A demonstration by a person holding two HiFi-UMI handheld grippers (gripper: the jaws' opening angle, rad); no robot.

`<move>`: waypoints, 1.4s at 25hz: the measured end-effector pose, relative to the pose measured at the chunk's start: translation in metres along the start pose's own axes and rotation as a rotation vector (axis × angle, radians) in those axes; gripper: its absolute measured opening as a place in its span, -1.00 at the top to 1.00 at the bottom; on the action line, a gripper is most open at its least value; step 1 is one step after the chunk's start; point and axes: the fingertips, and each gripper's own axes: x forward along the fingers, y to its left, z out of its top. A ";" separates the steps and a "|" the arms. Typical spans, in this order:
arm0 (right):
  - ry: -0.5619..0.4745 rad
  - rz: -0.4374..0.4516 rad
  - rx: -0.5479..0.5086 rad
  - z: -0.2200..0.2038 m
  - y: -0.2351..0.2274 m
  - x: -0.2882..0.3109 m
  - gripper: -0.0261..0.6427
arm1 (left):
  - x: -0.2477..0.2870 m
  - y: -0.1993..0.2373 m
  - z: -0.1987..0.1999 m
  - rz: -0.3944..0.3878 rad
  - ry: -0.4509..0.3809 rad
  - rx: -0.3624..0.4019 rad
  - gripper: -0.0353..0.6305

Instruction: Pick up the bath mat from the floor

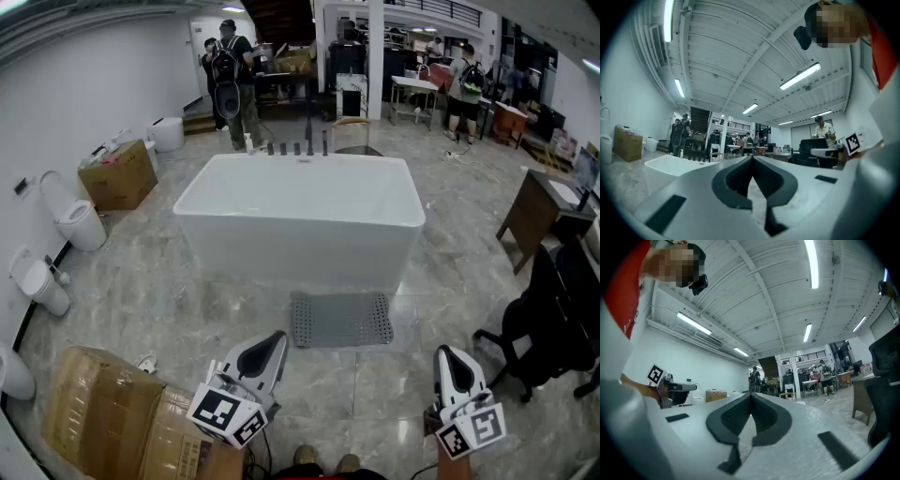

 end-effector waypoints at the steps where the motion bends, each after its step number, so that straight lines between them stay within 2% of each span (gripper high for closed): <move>1: -0.004 -0.001 -0.002 0.001 0.001 0.003 0.92 | 0.000 0.004 0.000 0.003 -0.003 -0.001 0.86; 11: -0.032 -0.005 0.010 0.005 0.010 0.031 0.92 | 0.004 0.037 -0.002 0.010 -0.014 -0.020 0.86; 27: 0.029 -0.029 -0.017 -0.020 0.029 0.083 0.92 | 0.006 0.118 -0.023 0.031 -0.014 -0.075 0.86; 35: 0.031 -0.020 -0.012 -0.043 -0.014 0.131 0.91 | 0.048 0.150 -0.038 0.093 0.018 -0.053 0.86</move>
